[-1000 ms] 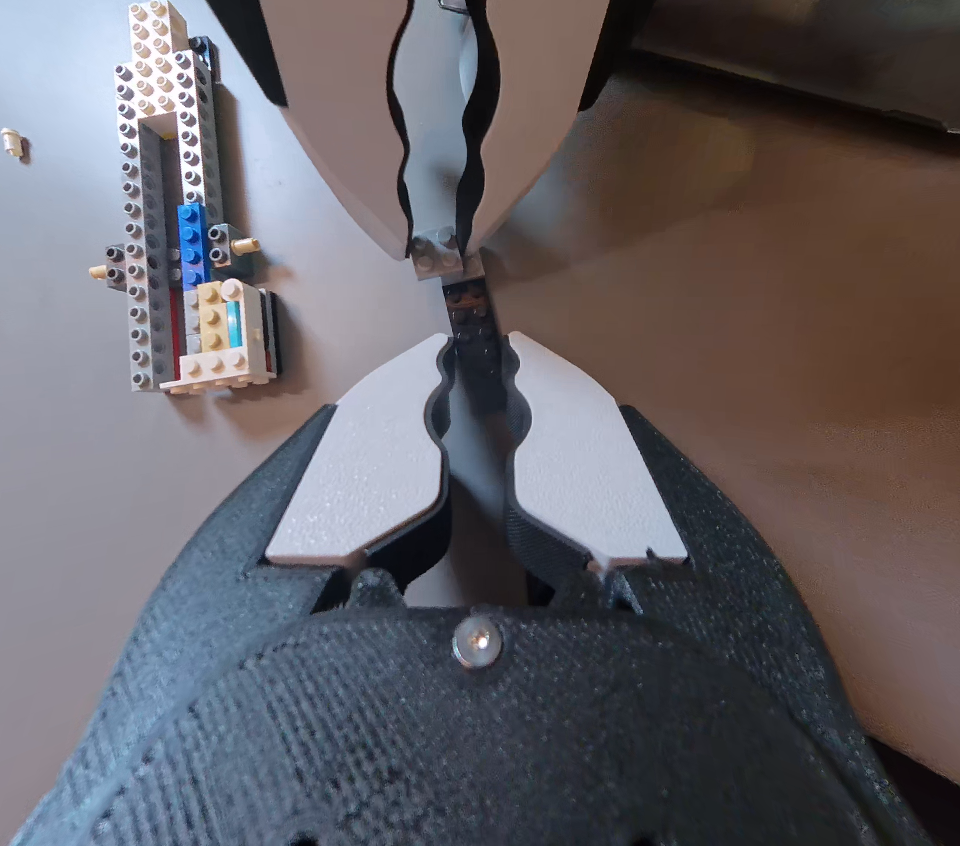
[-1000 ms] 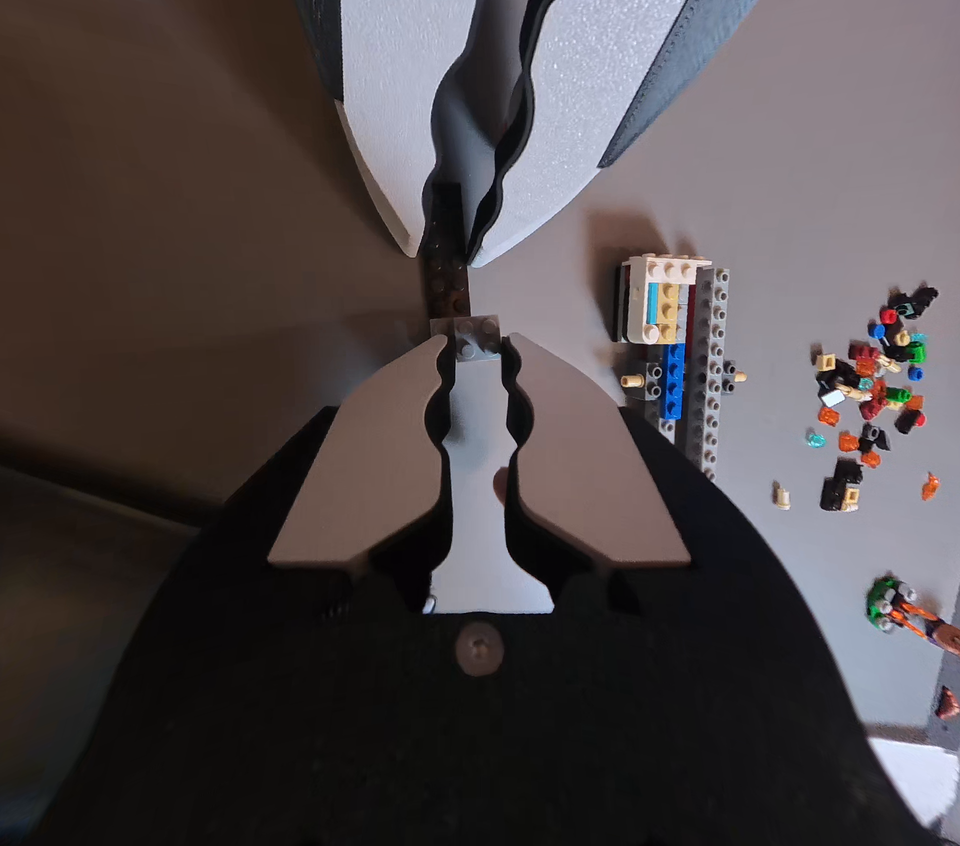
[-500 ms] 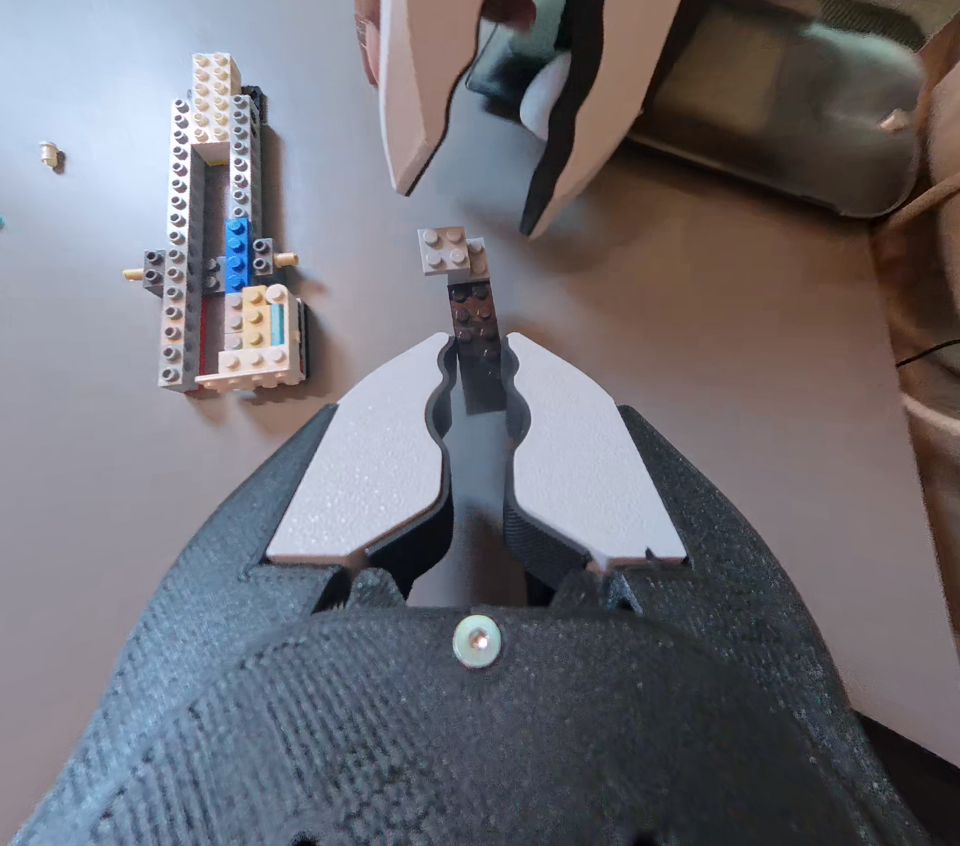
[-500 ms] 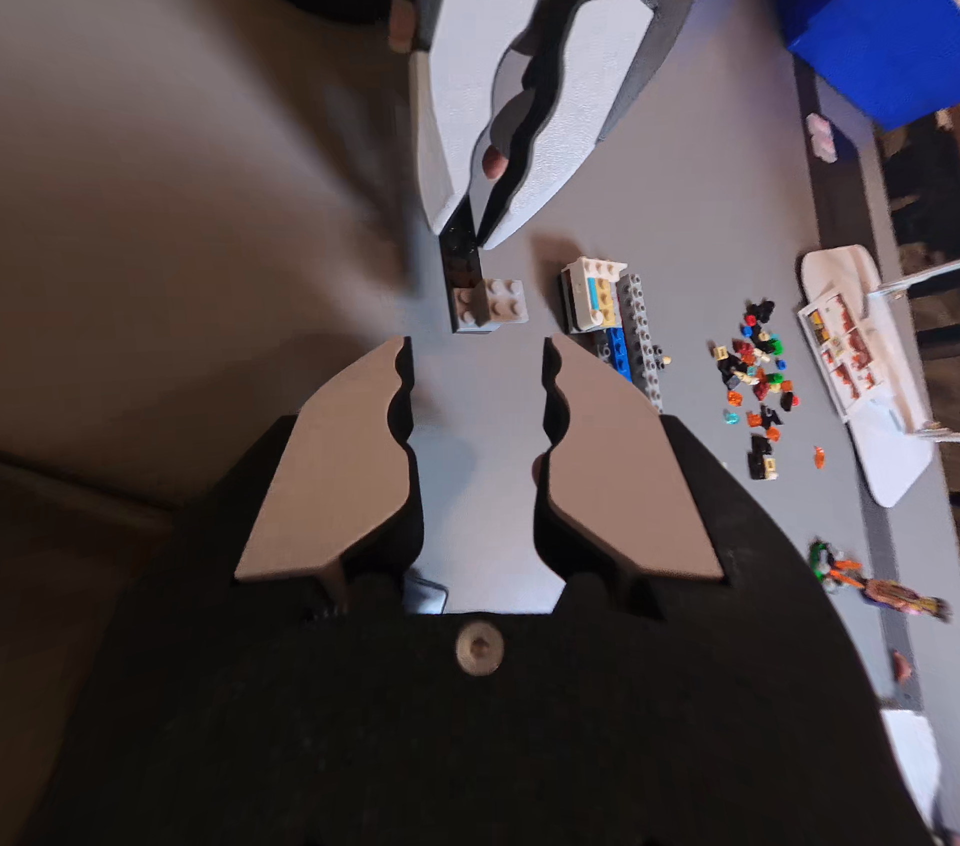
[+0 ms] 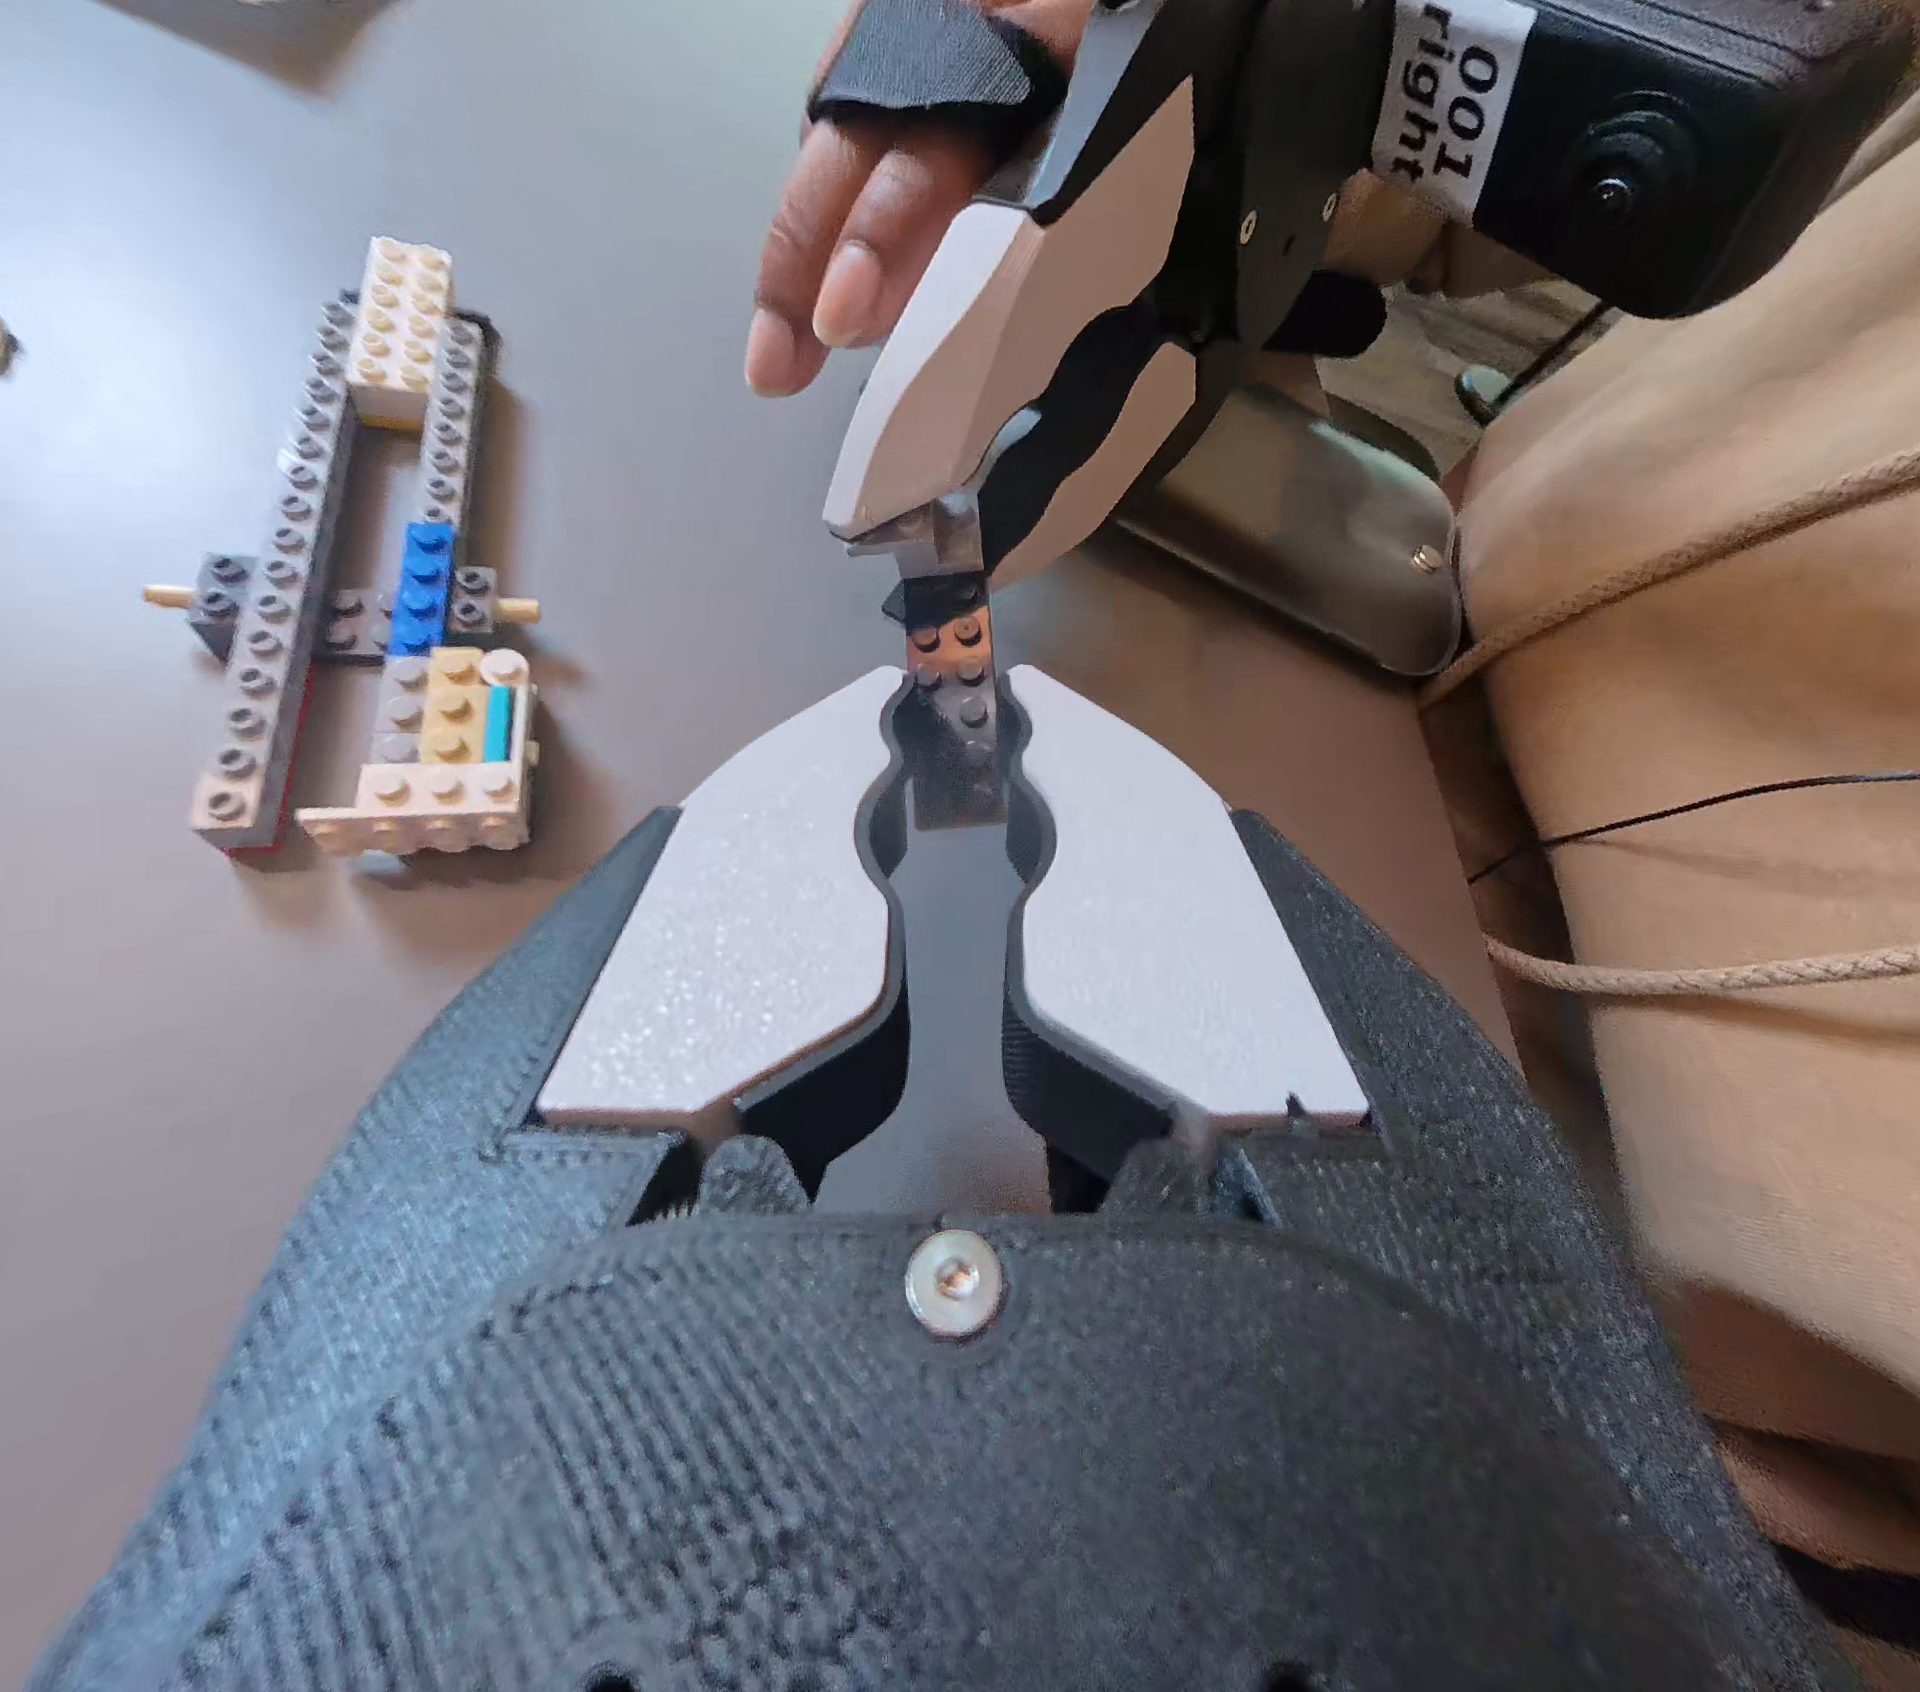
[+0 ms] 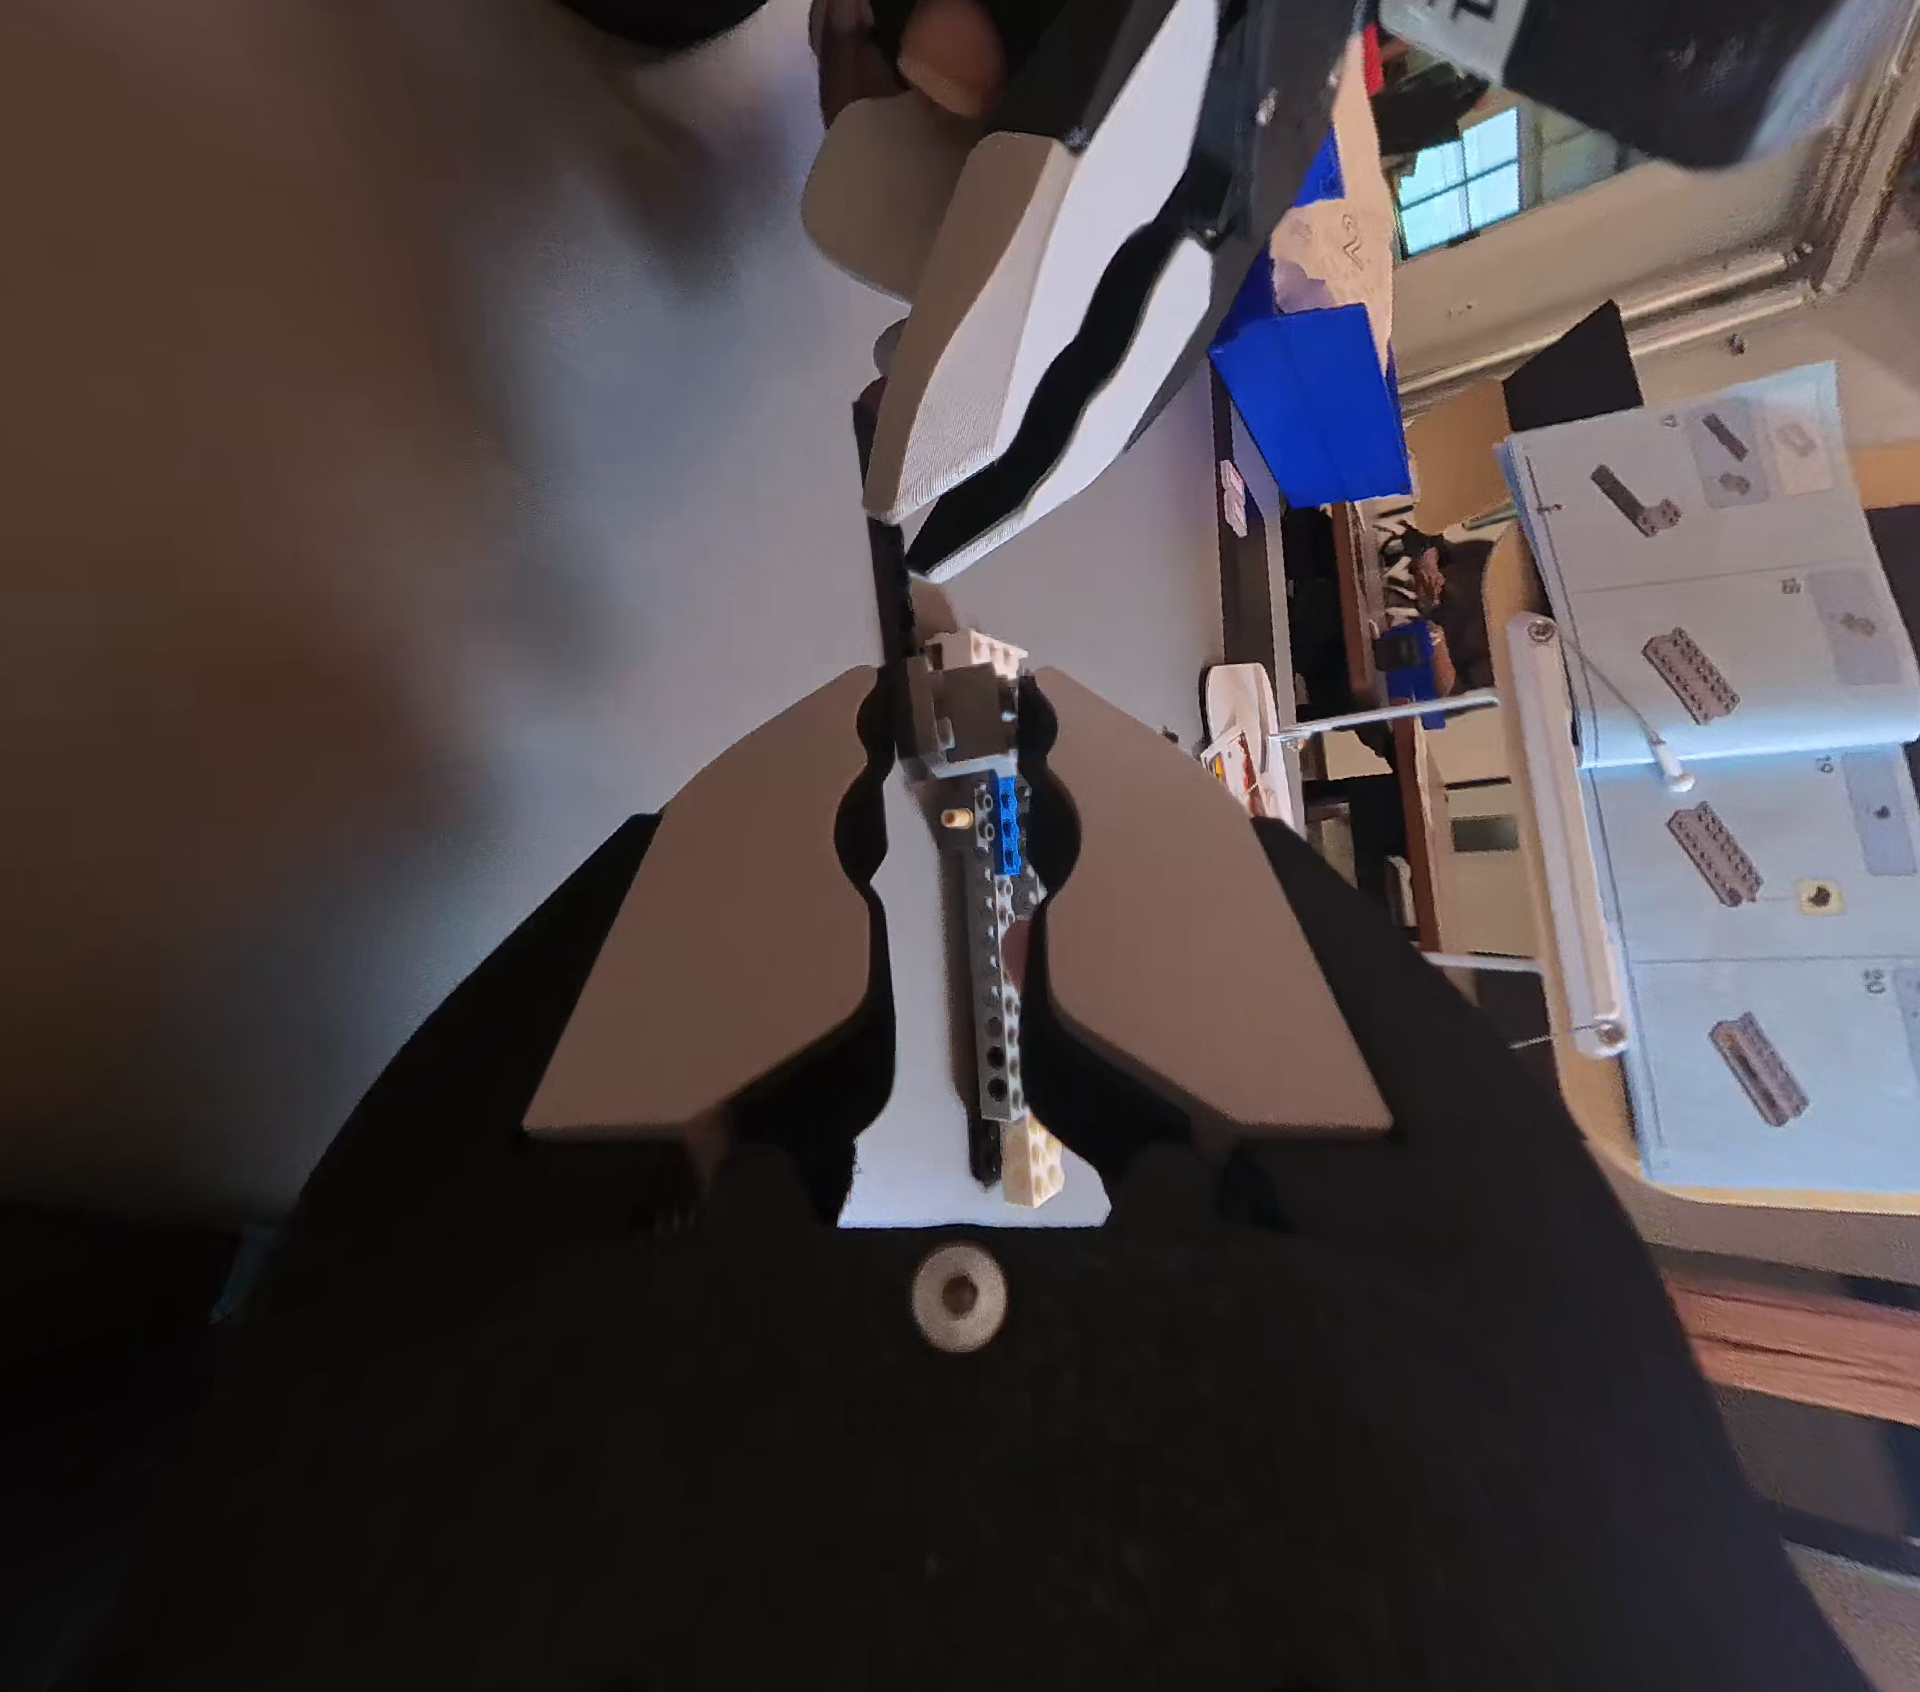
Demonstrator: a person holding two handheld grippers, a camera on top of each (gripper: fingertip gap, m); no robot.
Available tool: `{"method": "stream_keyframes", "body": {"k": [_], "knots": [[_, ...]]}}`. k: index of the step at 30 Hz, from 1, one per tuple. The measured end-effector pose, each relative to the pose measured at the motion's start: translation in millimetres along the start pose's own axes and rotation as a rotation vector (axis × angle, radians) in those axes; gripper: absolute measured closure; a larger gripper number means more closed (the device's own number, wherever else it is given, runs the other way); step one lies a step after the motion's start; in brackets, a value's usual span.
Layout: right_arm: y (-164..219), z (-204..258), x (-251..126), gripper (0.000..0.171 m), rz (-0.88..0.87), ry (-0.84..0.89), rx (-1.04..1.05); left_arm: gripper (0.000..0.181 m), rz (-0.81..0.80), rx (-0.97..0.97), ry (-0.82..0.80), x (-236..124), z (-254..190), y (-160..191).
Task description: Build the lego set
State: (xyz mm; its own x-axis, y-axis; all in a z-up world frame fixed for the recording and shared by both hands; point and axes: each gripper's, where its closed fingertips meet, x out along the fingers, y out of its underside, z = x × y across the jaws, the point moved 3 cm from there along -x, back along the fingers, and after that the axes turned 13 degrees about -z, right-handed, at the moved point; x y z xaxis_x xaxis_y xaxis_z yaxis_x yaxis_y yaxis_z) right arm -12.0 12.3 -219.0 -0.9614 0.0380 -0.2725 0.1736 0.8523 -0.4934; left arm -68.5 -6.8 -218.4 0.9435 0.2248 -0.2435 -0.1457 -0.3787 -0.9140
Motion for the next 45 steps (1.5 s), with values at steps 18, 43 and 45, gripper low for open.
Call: {"method": "stream_keyframes", "body": {"k": [18,43,45], "knots": [[-5.8,-20.1,-10.1,0.150,-0.211,0.073,0.395,0.165,-0.075,0.666,-0.278,7.8,-7.1,-28.8],[-16.8,-21.4,-20.2,0.150,-0.228,0.025,0.292,0.176,-0.017,0.930,-0.298,14.2,-26.8,-31.8],[-15.0,-18.7,-19.1,0.151,-0.198,0.023,0.231,0.176,0.004,0.946,-0.295,15.6,-27.0,-29.0]]}}
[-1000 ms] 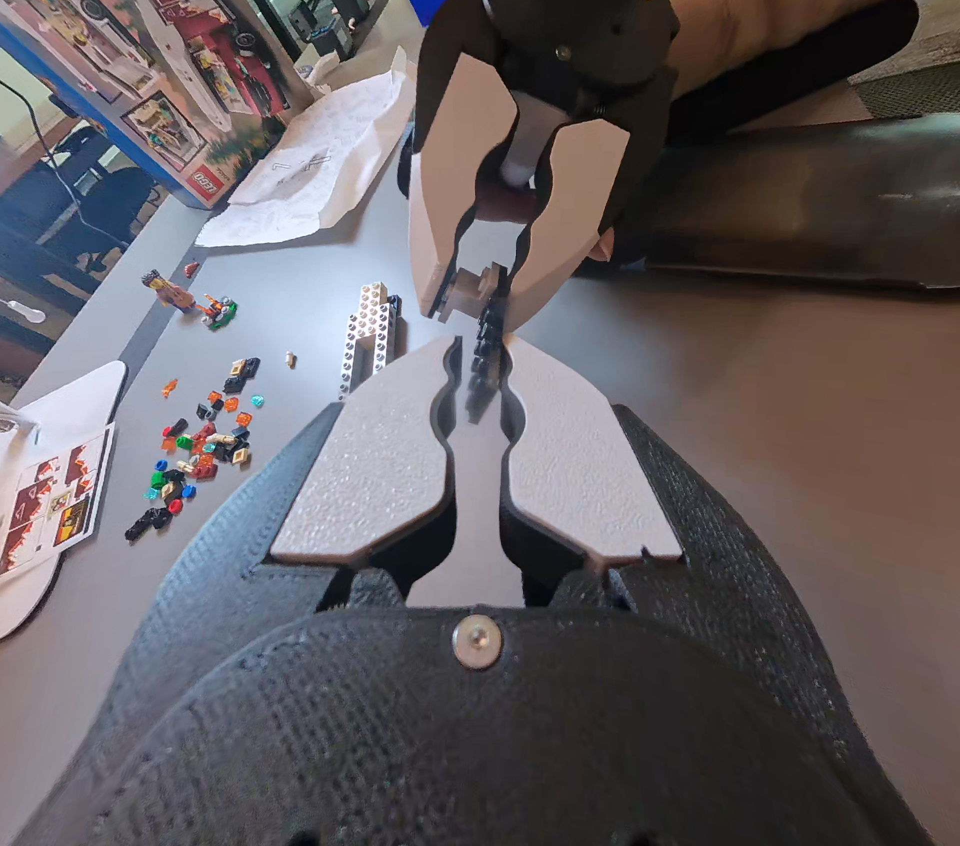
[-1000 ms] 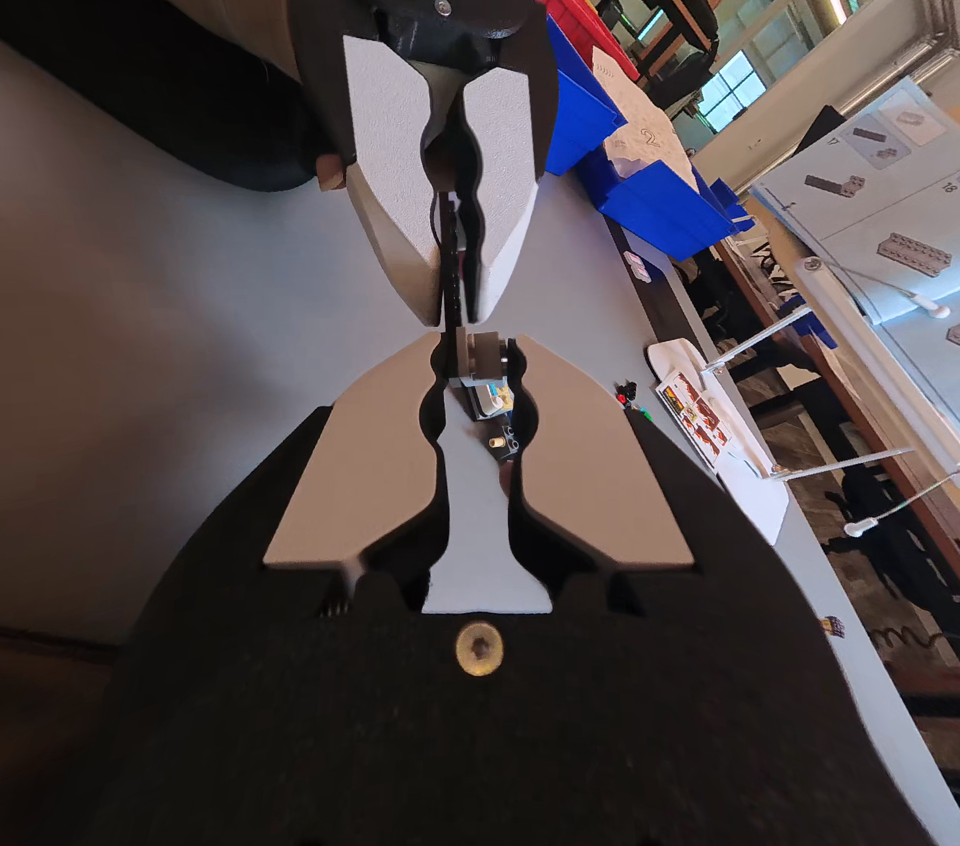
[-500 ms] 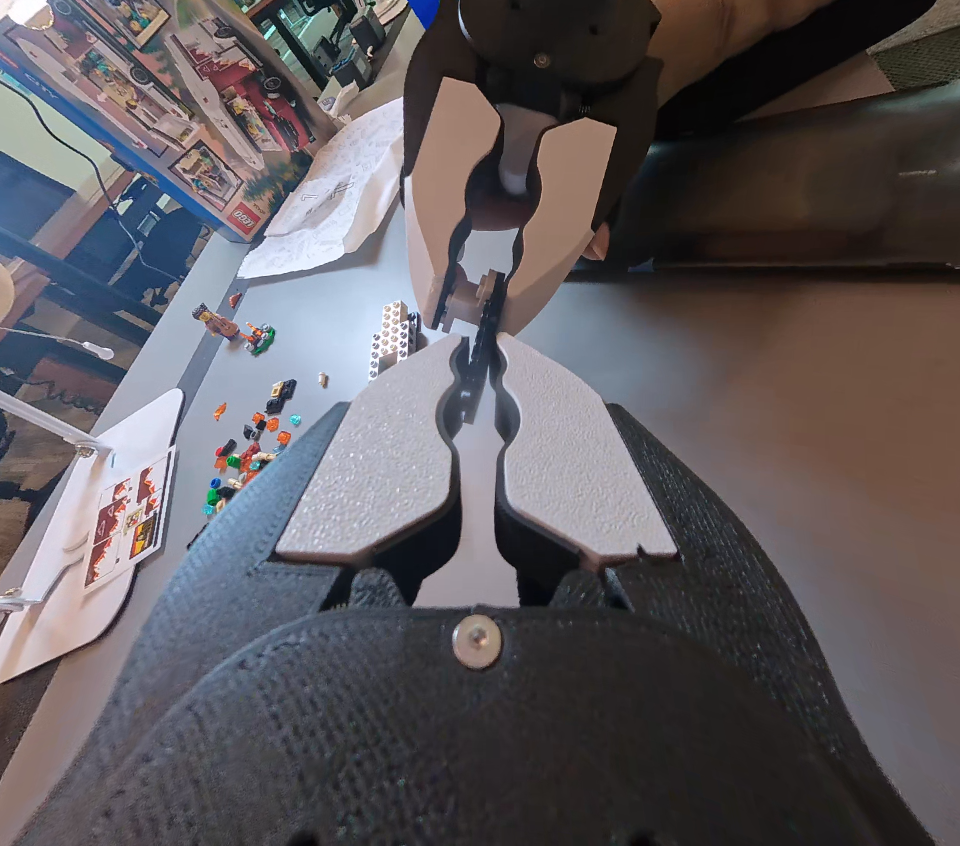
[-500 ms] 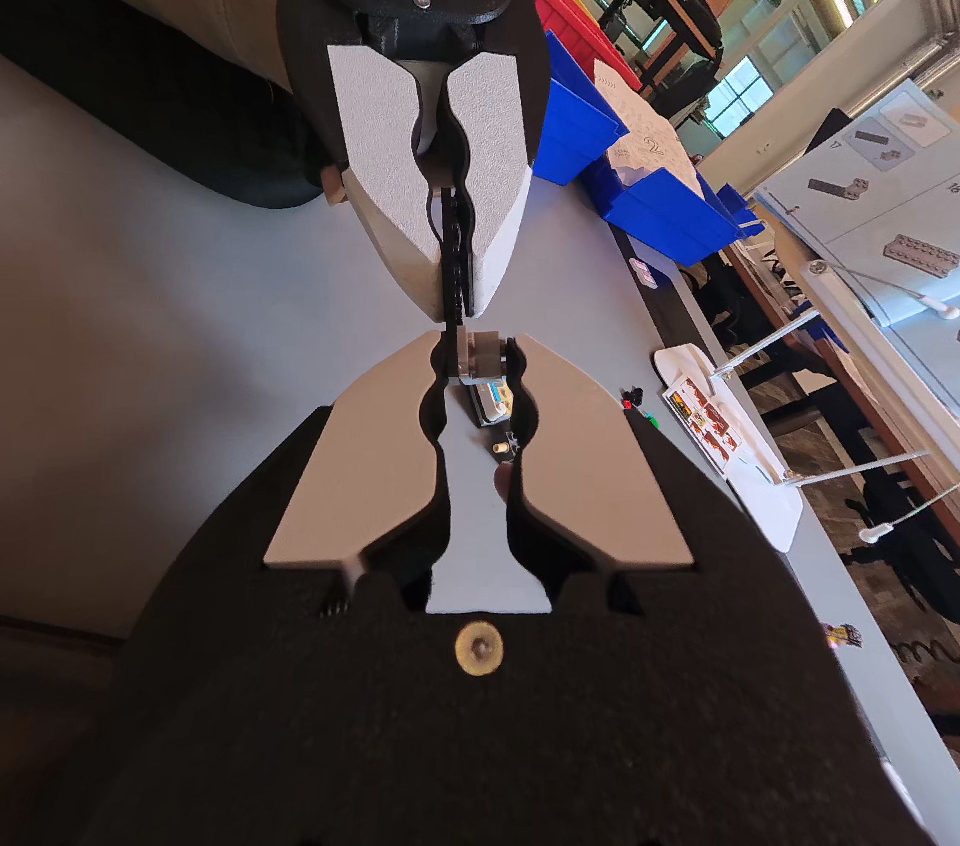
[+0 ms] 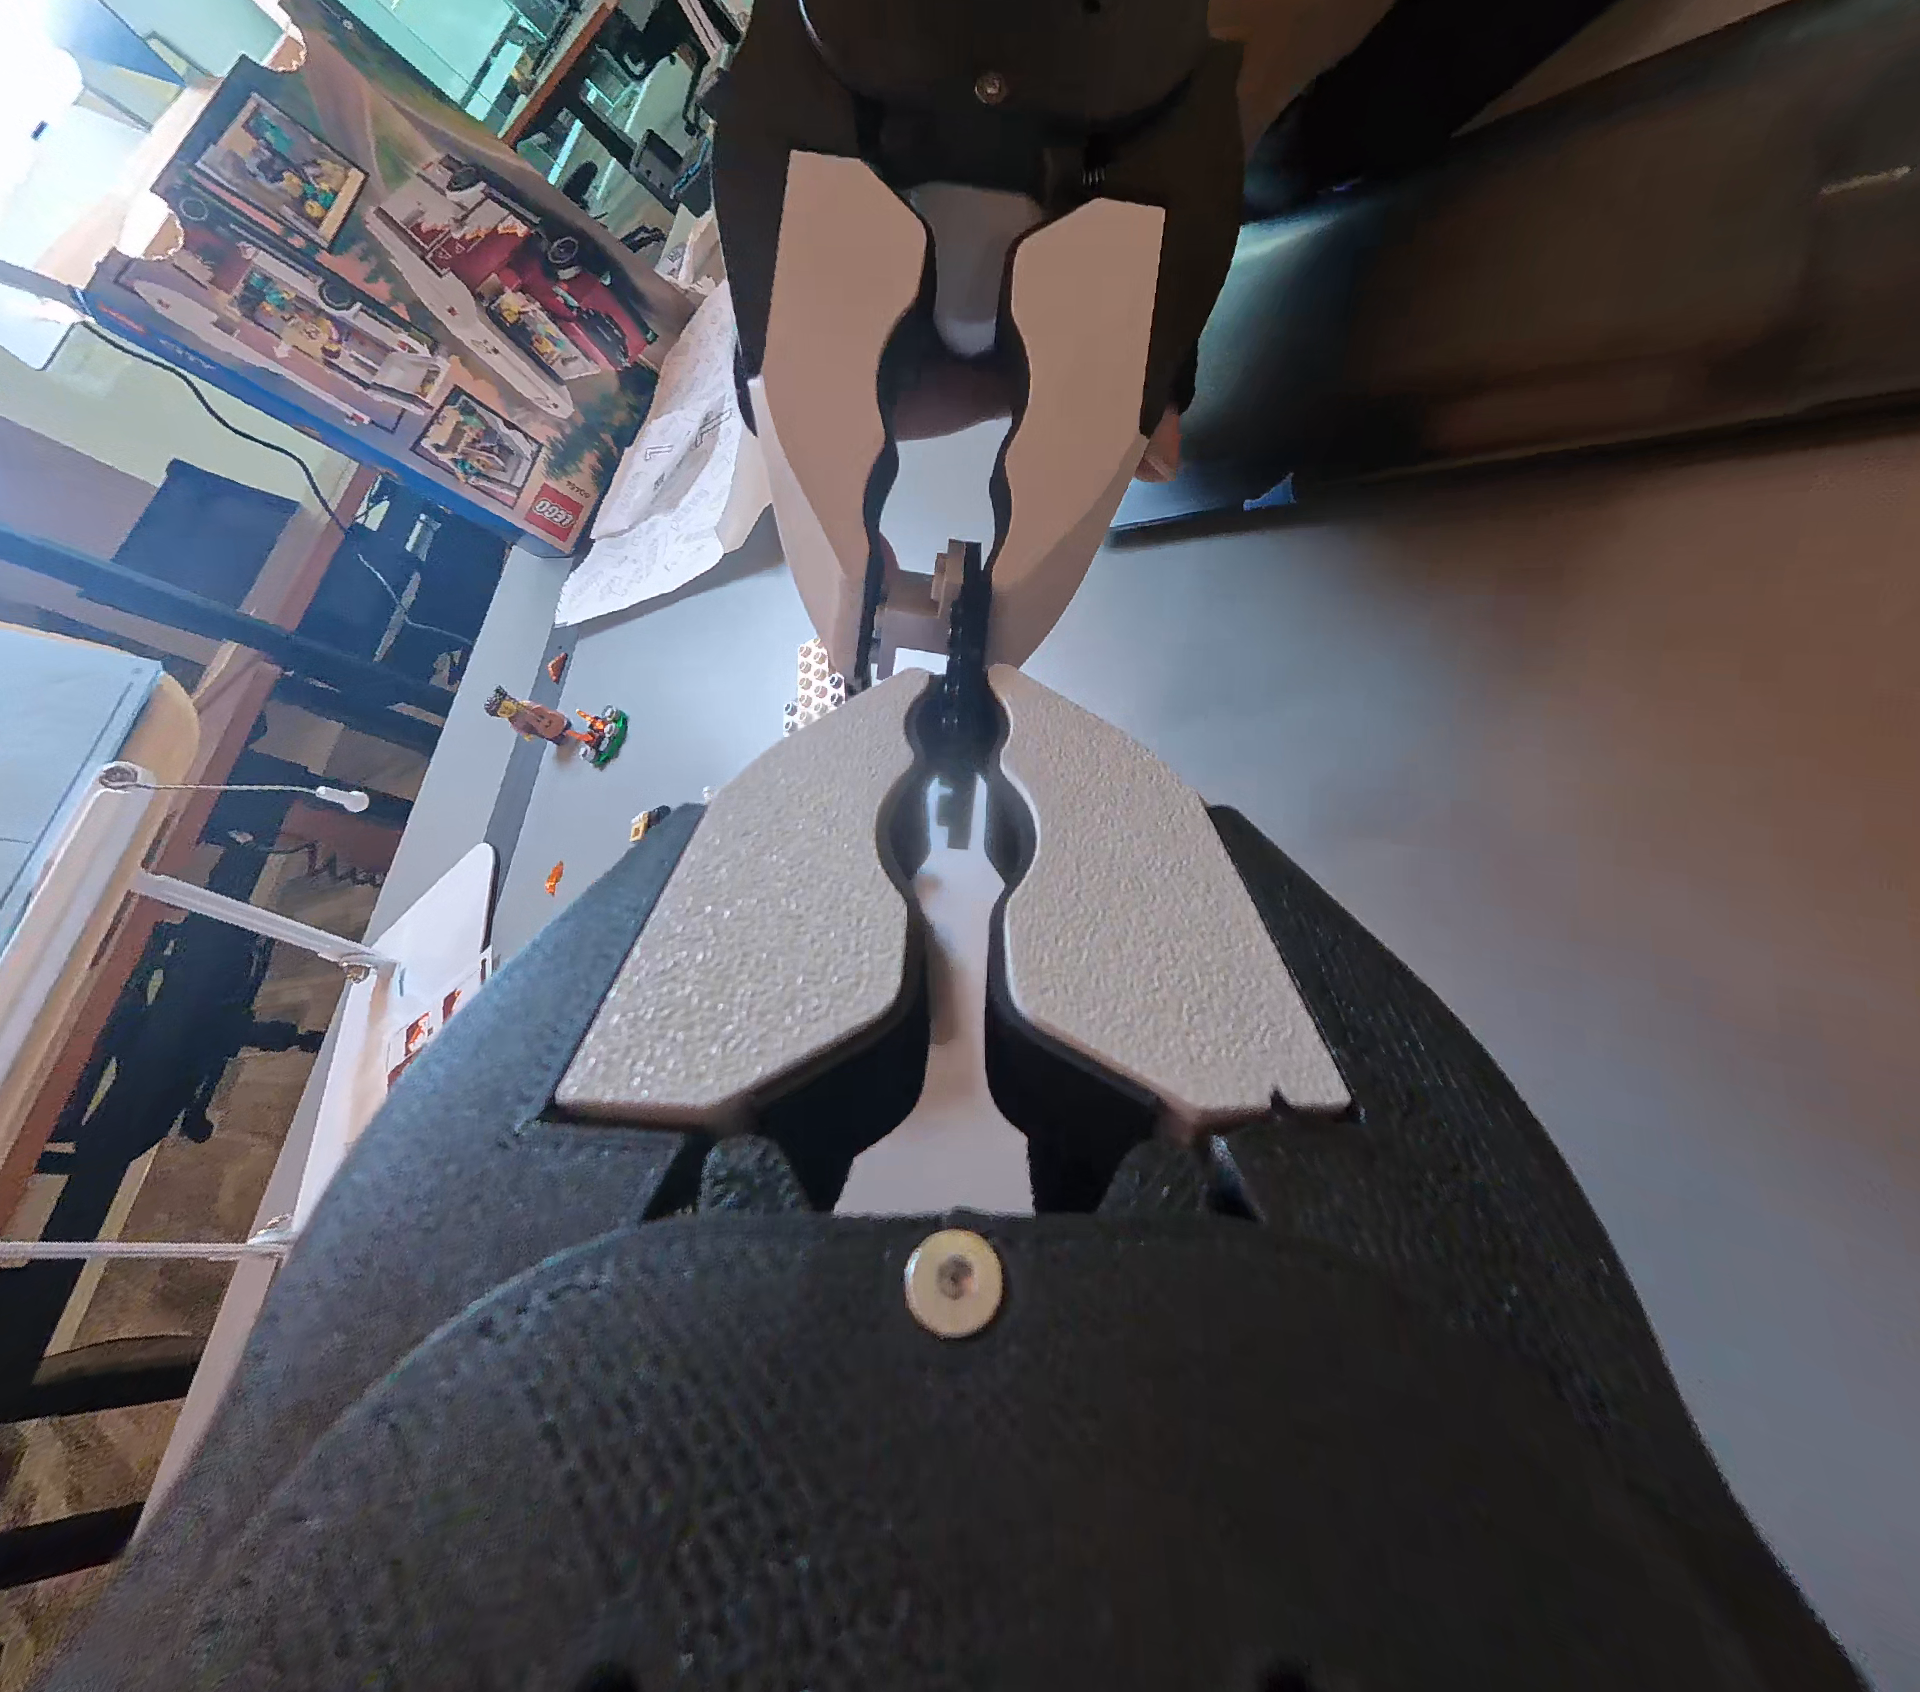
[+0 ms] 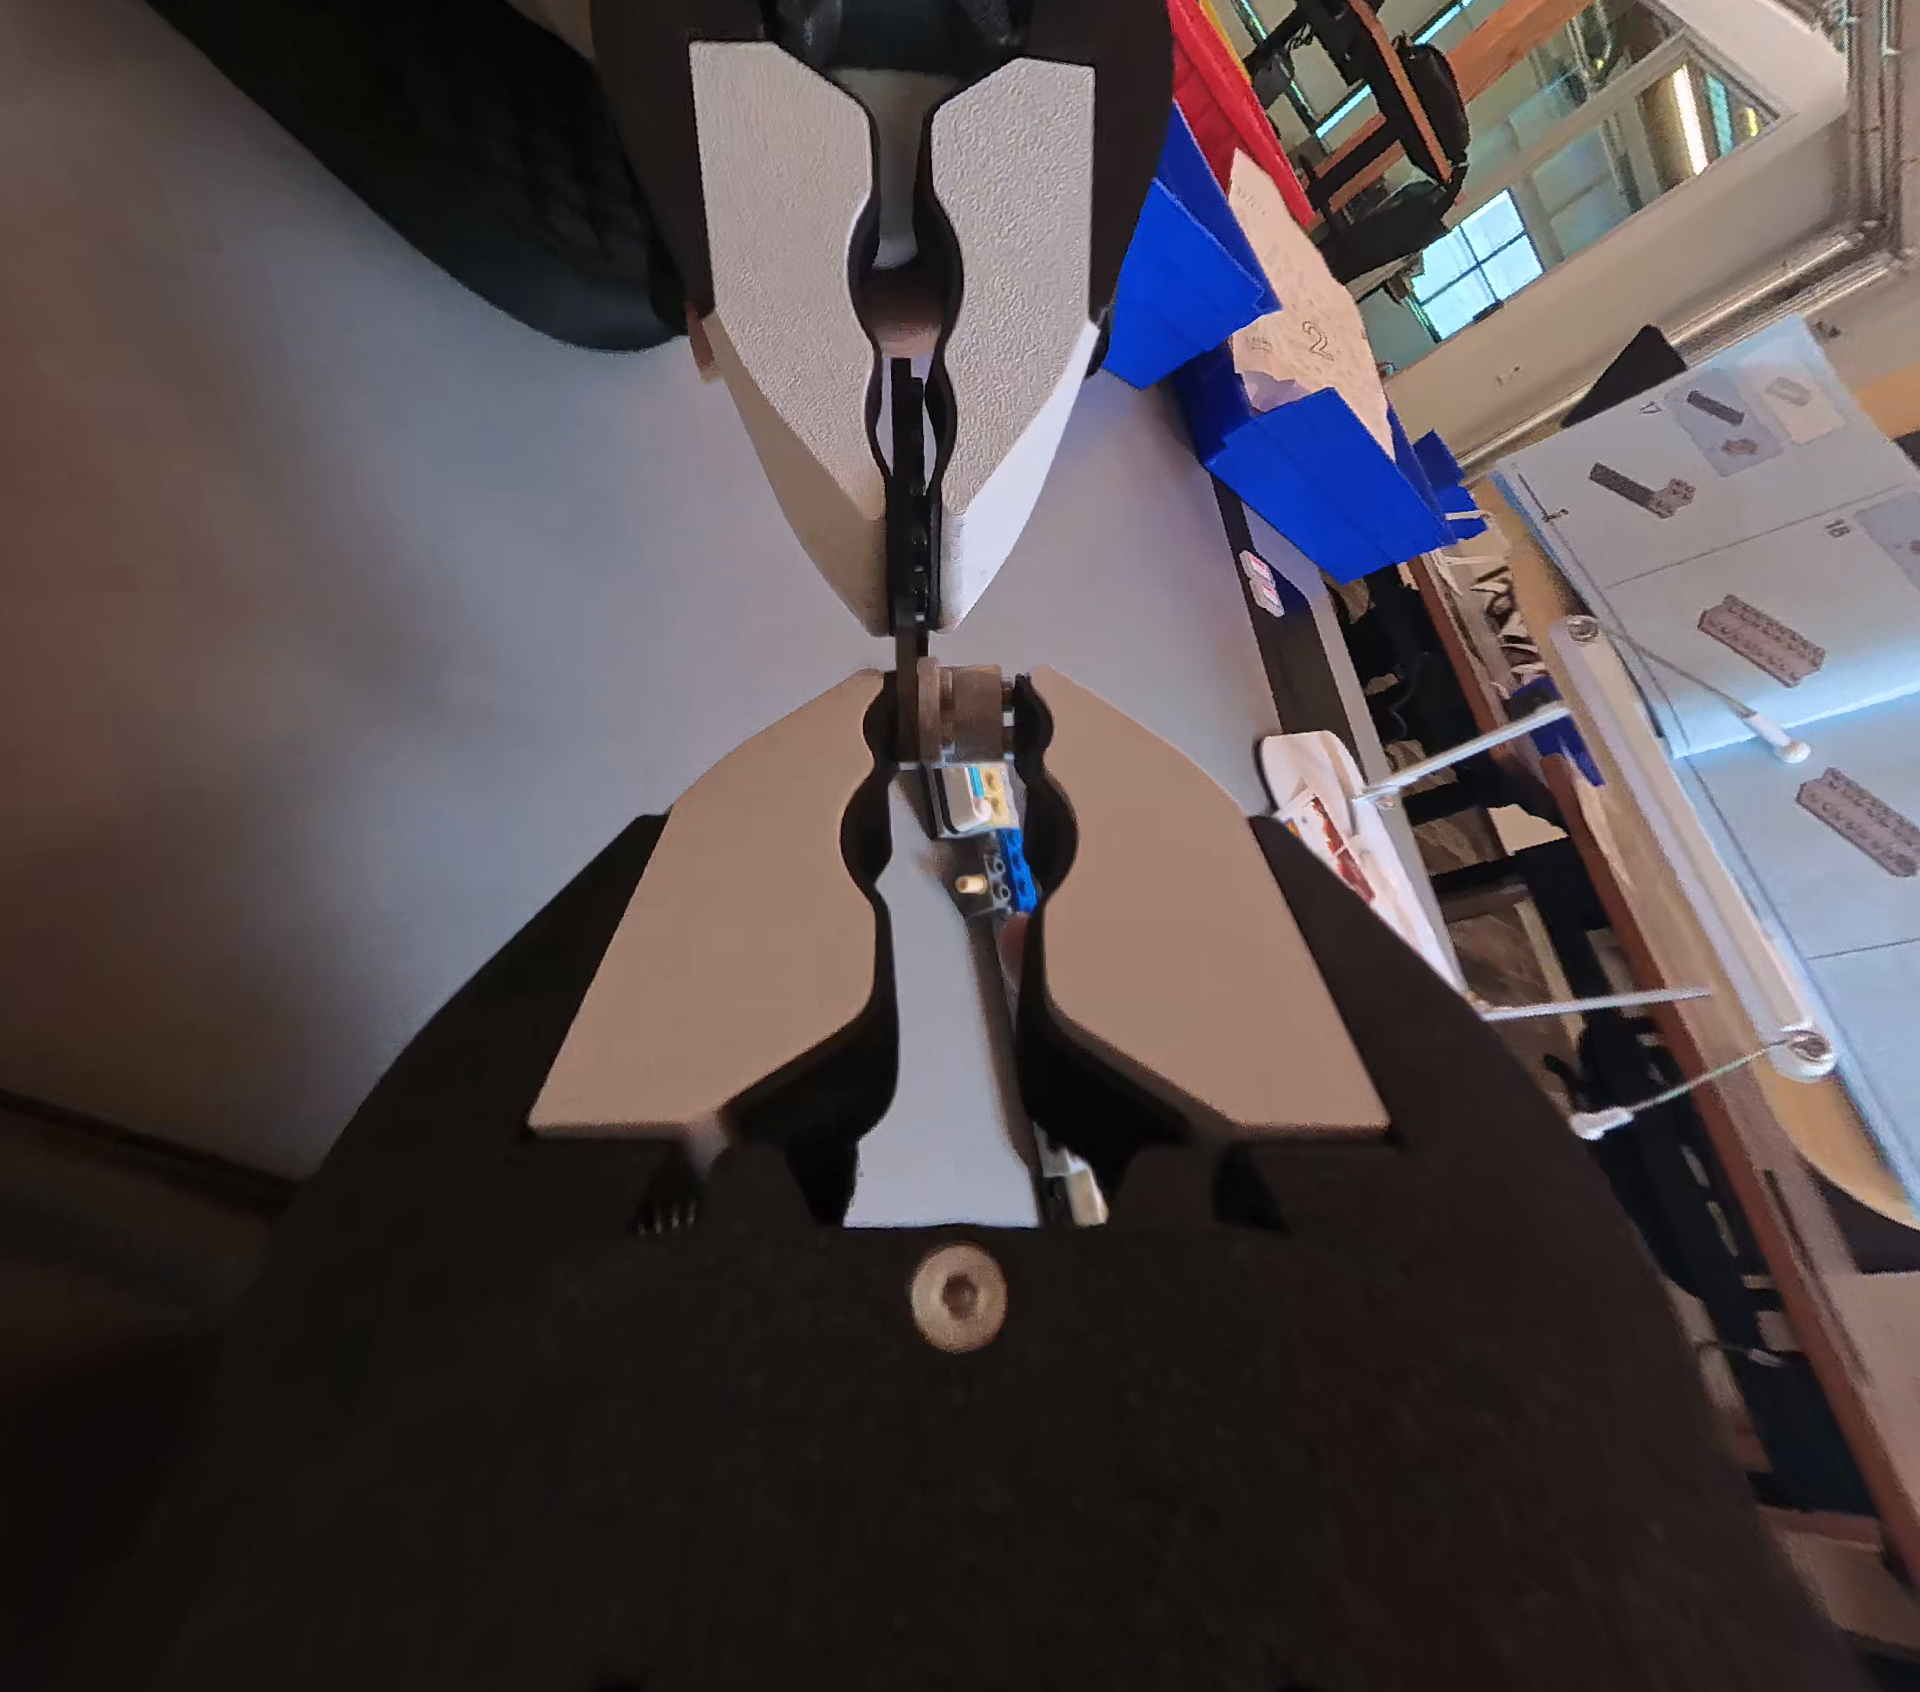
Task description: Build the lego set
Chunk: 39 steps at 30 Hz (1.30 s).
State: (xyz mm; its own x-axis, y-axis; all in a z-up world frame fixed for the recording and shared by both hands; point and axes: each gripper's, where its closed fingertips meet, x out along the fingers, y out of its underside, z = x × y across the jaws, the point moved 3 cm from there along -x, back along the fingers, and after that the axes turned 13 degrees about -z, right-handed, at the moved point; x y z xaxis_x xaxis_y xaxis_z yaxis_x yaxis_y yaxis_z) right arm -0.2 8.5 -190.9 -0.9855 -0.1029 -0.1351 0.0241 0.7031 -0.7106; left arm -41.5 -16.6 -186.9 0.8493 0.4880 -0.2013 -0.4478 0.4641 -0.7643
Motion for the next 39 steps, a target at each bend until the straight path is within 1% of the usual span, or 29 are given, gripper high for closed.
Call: {"method": "stream_keyframes", "body": {"k": [4,10,19,26,28,32,35,39], "knots": [[3.4,2.1,1.4,0.150,0.048,0.001,-0.059,0.176,0.014,-0.004,0.010,0.6,-1.4,2.5],[3.4,2.1,1.1,0.151,0.051,-0.002,-0.048,0.176,0.026,0.009,0.008,0.7,-1.8,1.4],[7.3,3.7,2.8,0.152,0.063,-0.011,0.023,0.176,0.045,0.006,0.009,1.0,-2.5,3.4],[13.3,5.6,5.8,0.152,0.120,-0.010,0.009,0.176,0.051,-0.075,0.023,2.0,-2.9,8.8],[15.9,5.8,8.0,0.152,0.141,-0.005,0.045,0.176,0.056,-0.101,0.030,1.9,-2.3,12.9],[11.1,1.8,7.0,0.151,0.113,0.017,0.011,0.176,0.025,-0.176,0.034,-0.5,1.4,11.8],[6.2,-1.7,3.7,0.151,0.093,0.031,0.014,0.176,0.059,-0.161,0.019,-2.1,4.3,17.6],[2.3,0.9,3.5,0.157,0.092,0.017,-0.005,0.176,0.078,-0.167,0.005,-2.5,6.7,20.9]]}}
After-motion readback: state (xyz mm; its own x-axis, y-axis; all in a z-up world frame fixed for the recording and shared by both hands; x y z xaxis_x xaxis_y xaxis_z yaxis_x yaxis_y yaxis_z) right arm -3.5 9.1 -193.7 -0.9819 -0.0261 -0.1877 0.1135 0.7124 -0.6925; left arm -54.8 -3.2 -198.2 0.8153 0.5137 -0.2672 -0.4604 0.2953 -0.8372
